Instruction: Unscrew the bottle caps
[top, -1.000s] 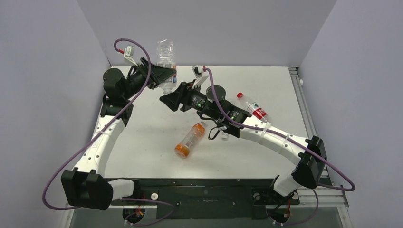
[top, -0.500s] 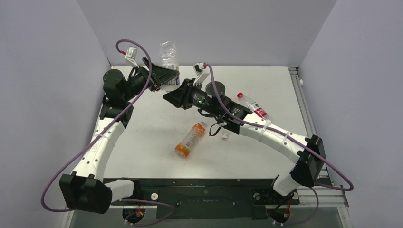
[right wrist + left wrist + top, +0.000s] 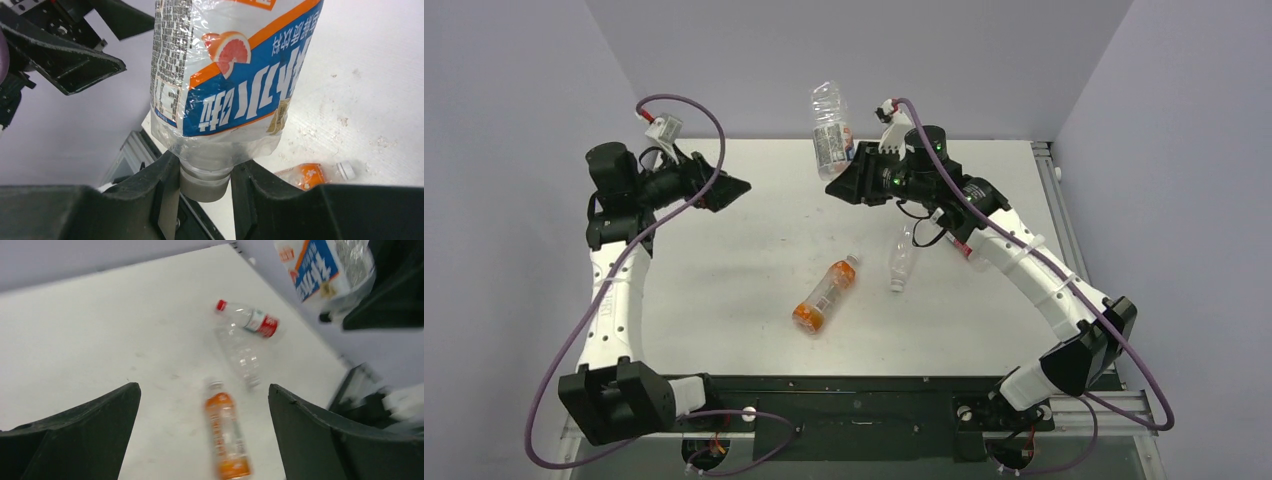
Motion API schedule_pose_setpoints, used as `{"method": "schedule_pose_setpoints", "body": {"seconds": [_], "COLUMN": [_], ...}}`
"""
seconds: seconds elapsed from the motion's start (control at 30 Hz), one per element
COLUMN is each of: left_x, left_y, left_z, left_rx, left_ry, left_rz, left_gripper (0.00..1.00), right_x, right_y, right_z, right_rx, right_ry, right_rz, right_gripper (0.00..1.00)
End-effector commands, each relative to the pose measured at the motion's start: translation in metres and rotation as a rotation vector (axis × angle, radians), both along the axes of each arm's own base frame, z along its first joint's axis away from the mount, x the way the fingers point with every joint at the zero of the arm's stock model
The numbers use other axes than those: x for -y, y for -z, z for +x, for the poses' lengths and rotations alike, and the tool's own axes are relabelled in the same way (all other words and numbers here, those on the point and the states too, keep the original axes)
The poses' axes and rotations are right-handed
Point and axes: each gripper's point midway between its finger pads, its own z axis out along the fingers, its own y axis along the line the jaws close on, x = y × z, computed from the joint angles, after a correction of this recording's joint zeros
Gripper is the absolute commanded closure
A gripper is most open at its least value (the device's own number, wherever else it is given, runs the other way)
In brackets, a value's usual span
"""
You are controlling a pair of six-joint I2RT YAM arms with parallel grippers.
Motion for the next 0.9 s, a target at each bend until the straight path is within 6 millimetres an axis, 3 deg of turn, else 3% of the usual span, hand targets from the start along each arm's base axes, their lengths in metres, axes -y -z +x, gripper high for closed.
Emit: {"method": "schedule_pose_setpoints", "body": {"seconds": [0.0, 0.03, 0.07, 0.13, 0.23, 0.27, 0.3, 0.37, 0.5, 0.67, 0.83, 0.87], "left_x": [0.005, 0.008, 0.011, 0.019, 0.038, 0.049, 0.059, 0.072, 0.087, 0.096, 0.090, 0.090], "left_y": [-0.032, -0.018, -0.015, -0.007, -0.023, -0.031, -0.024, -0.039, -0.026, -0.013, 0.022, 0.021], "left_z": [-0.051, -0.062, -0.063, -0.065, -0.063, -0.066, -0.070, -0.080, -0.094, -0.097, -0.094, -0.093], "left_rx": [0.795, 0.822, 1.003, 1.142, 1.423, 1.537, 1.569, 1.708, 1.791, 1.882, 1.879, 1.884], "left_ry": [0.294, 0.344, 0.390, 0.437, 0.399, 0.362, 0.376, 0.365, 0.484, 0.556, 0.763, 0.776], "left_rz": [0.599, 0.661, 0.827, 0.968, 1.092, 1.101, 1.078, 1.101, 1.169, 1.236, 1.378, 1.390], "left_gripper": [0.04, 0.03, 0.03, 0.03, 0.03, 0.04, 0.04, 0.04, 0.03, 0.03, 0.03, 0.03], "right_x": [0.002, -0.002, -0.002, -0.007, -0.013, -0.012, -0.015, -0.013, -0.010, -0.014, -0.018, -0.020], "right_y": [-0.007, -0.003, -0.005, -0.001, 0.010, 0.014, 0.017, 0.027, 0.036, 0.038, 0.042, 0.043], "right_z": [-0.038, -0.042, -0.044, -0.050, -0.060, -0.064, -0.067, -0.072, -0.085, -0.103, -0.115, -0.117], "right_rx": [-0.033, -0.049, -0.053, -0.070, -0.084, -0.089, -0.087, -0.088, -0.088, -0.076, -0.068, -0.065], "right_ry": [-0.182, -0.208, -0.219, -0.250, -0.291, -0.303, -0.306, -0.313, -0.318, -0.352, -0.379, -0.382], "right_rz": [-0.062, -0.066, -0.072, -0.092, -0.148, -0.175, -0.197, -0.251, -0.318, -0.370, -0.427, -0.438], "right_gripper": [1.00, 1.00, 1.00, 1.00, 1.00, 1.00, 1.00, 1.00, 1.00, 1.00, 1.00, 1.00]}}
